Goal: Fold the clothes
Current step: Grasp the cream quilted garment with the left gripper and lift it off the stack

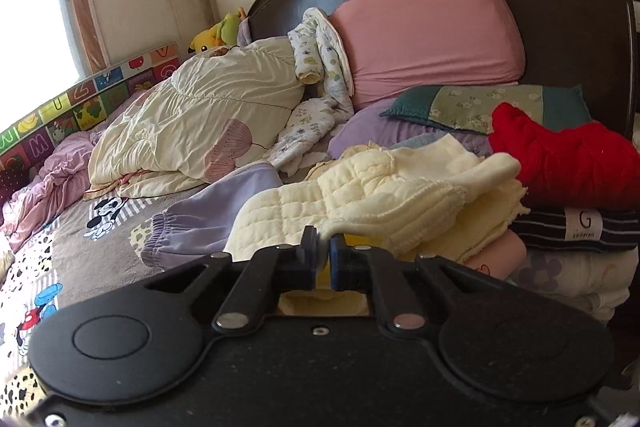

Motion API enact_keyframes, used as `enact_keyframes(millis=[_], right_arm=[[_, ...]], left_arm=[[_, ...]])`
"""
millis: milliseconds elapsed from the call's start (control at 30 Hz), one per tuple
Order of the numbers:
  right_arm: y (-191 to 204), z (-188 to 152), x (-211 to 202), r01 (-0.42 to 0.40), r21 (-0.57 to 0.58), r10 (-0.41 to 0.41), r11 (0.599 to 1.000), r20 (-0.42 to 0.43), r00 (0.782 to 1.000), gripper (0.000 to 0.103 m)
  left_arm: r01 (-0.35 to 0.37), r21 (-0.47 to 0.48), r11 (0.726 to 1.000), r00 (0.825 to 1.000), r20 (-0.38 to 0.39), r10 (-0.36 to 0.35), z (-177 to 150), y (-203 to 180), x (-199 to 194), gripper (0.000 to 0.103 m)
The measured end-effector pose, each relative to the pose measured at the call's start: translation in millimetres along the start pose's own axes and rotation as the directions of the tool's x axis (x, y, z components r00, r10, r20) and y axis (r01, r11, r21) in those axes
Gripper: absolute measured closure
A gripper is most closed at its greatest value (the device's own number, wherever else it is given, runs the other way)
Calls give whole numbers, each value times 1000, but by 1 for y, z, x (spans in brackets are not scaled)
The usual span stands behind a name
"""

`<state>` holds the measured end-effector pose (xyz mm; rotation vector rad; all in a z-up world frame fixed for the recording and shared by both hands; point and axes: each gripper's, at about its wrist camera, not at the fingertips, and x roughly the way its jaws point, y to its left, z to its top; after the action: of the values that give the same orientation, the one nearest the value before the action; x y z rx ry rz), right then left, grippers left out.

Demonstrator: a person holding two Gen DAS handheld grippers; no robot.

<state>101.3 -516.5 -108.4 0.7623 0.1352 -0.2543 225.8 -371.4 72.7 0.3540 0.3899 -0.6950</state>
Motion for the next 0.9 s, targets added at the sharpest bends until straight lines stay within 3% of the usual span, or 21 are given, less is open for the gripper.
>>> enact_keyframes(millis=[133,300,400,500,533,600,733,800,900], right_arm=[[4,2,-6,-47,-3,48,999,33,998,3],[17,-5,-15,-108,-37,109,994,48,993,5],[27,-12,-13,-135,-43,136,990,34,990,6],[40,-18,-12,-159,-59,161,986,25,987,8],[45,-21,-15,-167,-65,169,984,23,985,8],[53,-25,-17,-180,-81,182,980,17,983,8],[68,-35,-22,-188,-114,187,975,-19,982,9],[77,-41,-19,-193,-133,189,972,-45,981,10],[90,-51,-14,-209,-160,197,965,-85,977,11]], left_arm=[[-63,-127,990,991,112,77,6,35,-45,100],[-126,-237,963,952,243,184,10,76,-115,101],[-204,-307,930,897,321,303,11,99,-167,101],[-327,-347,879,810,377,449,10,120,-210,101],[-339,-351,873,805,372,462,9,129,-219,101],[-365,-356,860,812,330,481,4,147,-232,101],[-358,-338,870,865,232,446,-14,167,-240,101],[-342,-356,870,882,197,428,-28,174,-244,101],[-355,-357,864,874,201,442,-41,178,-255,101]])
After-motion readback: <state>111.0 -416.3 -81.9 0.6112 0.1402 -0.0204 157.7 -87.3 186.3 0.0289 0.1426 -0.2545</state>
